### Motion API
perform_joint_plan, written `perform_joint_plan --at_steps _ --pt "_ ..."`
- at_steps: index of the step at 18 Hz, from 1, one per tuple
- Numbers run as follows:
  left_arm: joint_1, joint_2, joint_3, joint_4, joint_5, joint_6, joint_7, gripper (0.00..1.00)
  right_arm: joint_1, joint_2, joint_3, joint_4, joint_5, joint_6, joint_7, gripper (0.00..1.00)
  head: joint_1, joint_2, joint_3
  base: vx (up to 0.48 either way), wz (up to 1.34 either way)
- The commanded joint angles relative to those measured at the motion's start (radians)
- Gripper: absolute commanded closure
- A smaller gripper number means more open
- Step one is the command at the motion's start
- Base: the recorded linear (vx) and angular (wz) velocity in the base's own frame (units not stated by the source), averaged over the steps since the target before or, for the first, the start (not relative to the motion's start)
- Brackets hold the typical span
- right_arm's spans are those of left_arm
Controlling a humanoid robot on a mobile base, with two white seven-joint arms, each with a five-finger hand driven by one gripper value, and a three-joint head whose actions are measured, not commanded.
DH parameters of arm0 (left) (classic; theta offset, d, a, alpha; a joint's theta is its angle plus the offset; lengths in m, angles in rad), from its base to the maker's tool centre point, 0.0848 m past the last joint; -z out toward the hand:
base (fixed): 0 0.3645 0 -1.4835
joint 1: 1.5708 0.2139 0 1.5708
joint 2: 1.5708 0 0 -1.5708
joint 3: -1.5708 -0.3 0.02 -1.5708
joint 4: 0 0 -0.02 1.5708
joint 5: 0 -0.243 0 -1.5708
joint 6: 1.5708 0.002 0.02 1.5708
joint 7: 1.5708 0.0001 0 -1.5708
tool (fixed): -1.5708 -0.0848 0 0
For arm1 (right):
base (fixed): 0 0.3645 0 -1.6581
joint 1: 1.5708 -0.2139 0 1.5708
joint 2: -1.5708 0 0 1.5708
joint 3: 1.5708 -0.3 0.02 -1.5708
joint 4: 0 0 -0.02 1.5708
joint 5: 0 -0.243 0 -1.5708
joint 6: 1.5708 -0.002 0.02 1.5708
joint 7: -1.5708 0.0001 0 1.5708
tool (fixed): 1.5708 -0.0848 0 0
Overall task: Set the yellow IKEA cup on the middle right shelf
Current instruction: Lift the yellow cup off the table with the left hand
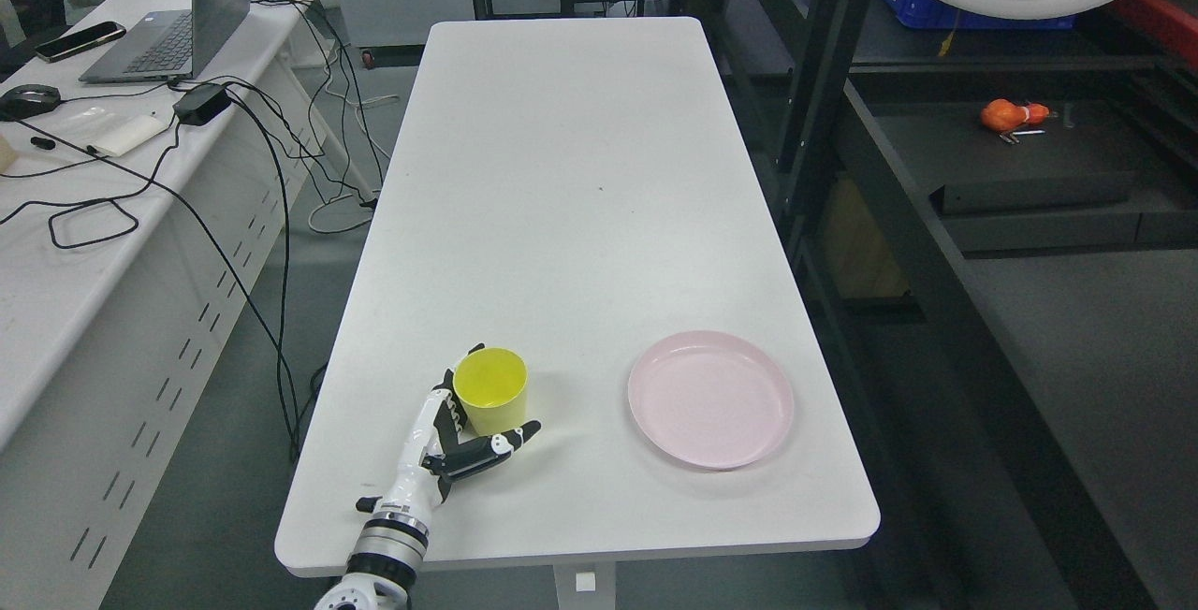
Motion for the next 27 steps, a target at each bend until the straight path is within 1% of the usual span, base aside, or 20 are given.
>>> perform_joint_plan --at_steps 1,3,6,7,10,14,17,22,27 --pt "-0.001 -0.031 0.049 -0.003 0.010 -0.022 -0.001 0.37 0.006 -0.017 0.000 0.000 0.000 0.000 -0.001 0.01 0.0000 0.000 0.000 0.000 0.00" --pt "-0.001 -0.031 0.059 -0.005 0.011 -0.045 -0.001 0.48 0.006 -0.017 0.000 0.000 0.000 0.000 -0.001 0.01 0.0000 0.000 0.000 0.000 0.00" --pt "0.000 -0.031 0.098 -0.014 0.039 -0.104 0.001 0.74 0.006 -0.017 0.000 0.000 0.000 0.000 -0.001 0.01 0.0000 0.000 0.000 0.000 0.00" --pt "0.000 -0.031 0.108 -0.026 0.060 -0.126 0.001 0.81 0.006 -0.017 0.000 0.000 0.000 0.000 -0.001 0.01 0.0000 0.000 0.000 0.000 0.00" --pt "0.006 -0.031 0.129 -0.052 0.071 -0.134 0.004 0.90 0.006 -0.017 0.000 0.000 0.000 0.000 -0.001 0.01 0.0000 0.000 0.000 0.000 0.00" --pt "0.040 -0.031 0.128 -0.085 0.111 -0.180 0.004 0.99 0.006 -0.017 0.000 0.000 0.000 0.000 -0.001 0.01 0.0000 0.000 0.000 0.000 0.00" --pt "0.060 -0.031 0.131 -0.105 0.174 -0.181 0.004 0.99 0.006 -0.017 0.000 0.000 0.000 0.000 -0.001 0.01 0.0000 0.000 0.000 0.000 0.00" --pt "0.079 -0.031 0.117 -0.112 0.178 -0.181 0.004 1.00 0.006 -0.017 0.000 0.000 0.000 0.000 -0.001 0.01 0.0000 0.000 0.000 -0.020 0.01" --pt "0.086 -0.031 0.108 -0.135 0.178 -0.178 0.004 1.00 0.006 -0.017 0.000 0.000 0.000 0.000 -0.001 0.01 0.0000 0.000 0.000 -0.144 0.06"
